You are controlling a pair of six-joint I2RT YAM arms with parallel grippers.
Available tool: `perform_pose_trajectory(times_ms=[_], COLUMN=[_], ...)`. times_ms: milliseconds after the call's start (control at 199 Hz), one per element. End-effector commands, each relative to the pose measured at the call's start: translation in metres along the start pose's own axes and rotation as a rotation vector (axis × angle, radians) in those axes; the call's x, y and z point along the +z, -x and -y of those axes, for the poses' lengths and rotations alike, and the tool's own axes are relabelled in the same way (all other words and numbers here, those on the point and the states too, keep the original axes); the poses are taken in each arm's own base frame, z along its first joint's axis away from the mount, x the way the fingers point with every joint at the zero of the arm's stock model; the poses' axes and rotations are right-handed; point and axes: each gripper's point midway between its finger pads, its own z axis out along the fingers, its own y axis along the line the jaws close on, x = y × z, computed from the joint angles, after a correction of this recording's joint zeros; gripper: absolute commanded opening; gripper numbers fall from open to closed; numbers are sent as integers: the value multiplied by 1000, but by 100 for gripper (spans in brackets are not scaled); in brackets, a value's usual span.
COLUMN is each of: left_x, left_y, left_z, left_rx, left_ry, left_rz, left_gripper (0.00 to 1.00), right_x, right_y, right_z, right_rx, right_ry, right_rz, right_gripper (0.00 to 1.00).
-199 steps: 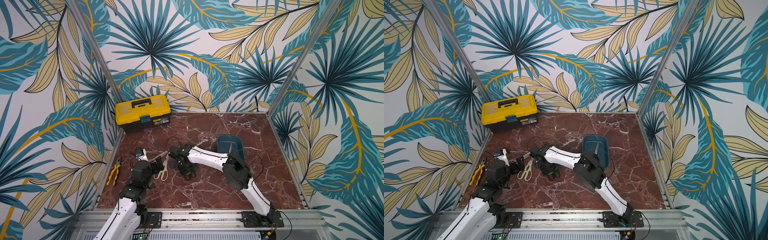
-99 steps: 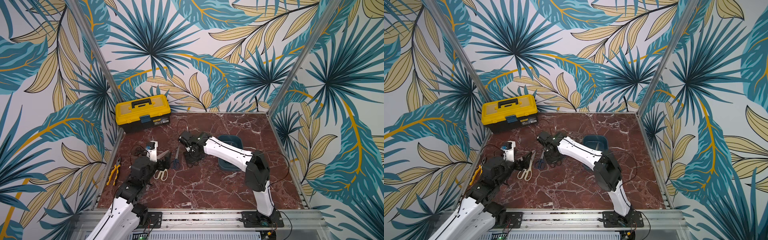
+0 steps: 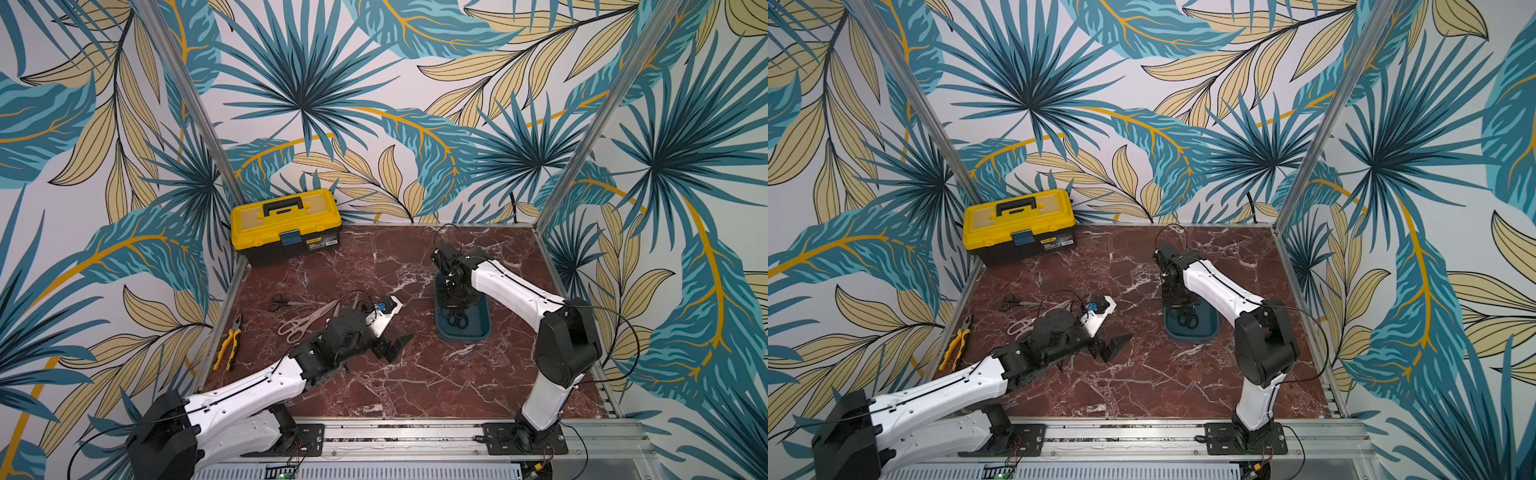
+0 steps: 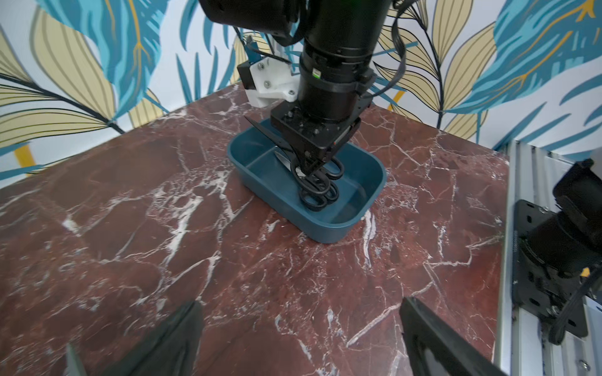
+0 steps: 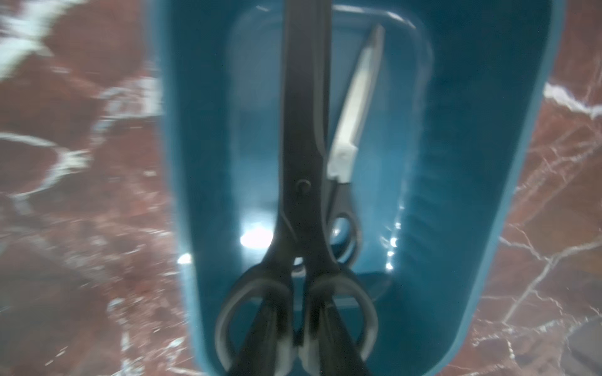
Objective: Put the scissors into the storage box
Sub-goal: Place the scissors in the storage box.
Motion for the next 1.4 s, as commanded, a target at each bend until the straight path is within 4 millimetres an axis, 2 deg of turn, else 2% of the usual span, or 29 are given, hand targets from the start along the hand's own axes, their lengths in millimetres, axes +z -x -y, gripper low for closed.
perform_pose_trajectory(times_ms=[0, 176, 376, 542, 697, 803, 888, 973, 1079, 1149, 1224, 1299, 1390, 1400], left_x=[6, 11, -3, -19, -41, -63, -85, -105, -121, -129, -142, -156, -163, -164], left_y=[42, 34, 30, 29, 28, 25, 17, 1, -25, -45, -71, -93, -106, -108], left_z=[16, 11, -6, -26, -56, -81, -110, -138, -162, -175, -191, -205, -213, -215], left_rx=[24, 18, 9, -15, -103, -183, -256, -335, -446, -527, -623, -726, -821, -831], left_ry=[-78, -49, 50, 161, 258, 338, 461, 585, 678, 724, 803, 864, 866, 871], left_rz=[110, 78, 100, 128, 163, 196, 217, 206, 146, 90, 17, -17, -7, -7], left_gripper=[99, 99, 100, 100, 100, 100, 100, 100, 100, 100, 96, 96, 96, 96], right_x=[4, 23, 29, 28, 9, -16, -40, -61, -79, -85, -85, -78, -67, -67], right_y=[0, 5, 12, 12, 18, 24, 29, 31, 25, 18, 7, -6, -22, -30], right_z=[18, 18, 17, 17, 12, 3, -10, -28, -69, -97, -131, -167, -204, -212], right_rx=[9, 14, 18, 17, 27, 20, -34, -92, -232, -306, -331, -346, -386, -405], right_ry=[-39, -46, -52, -49, 6, 80, 124, 174, 276, 310, 368, 406, 406, 407], right_rz=[6, -24, -18, -18, 20, 73, 135, 186, 227, 254, 246, 207, 175, 171], right_gripper=[4, 6, 23, 31, 35, 37, 38, 40, 40, 41, 41, 41, 40, 40])
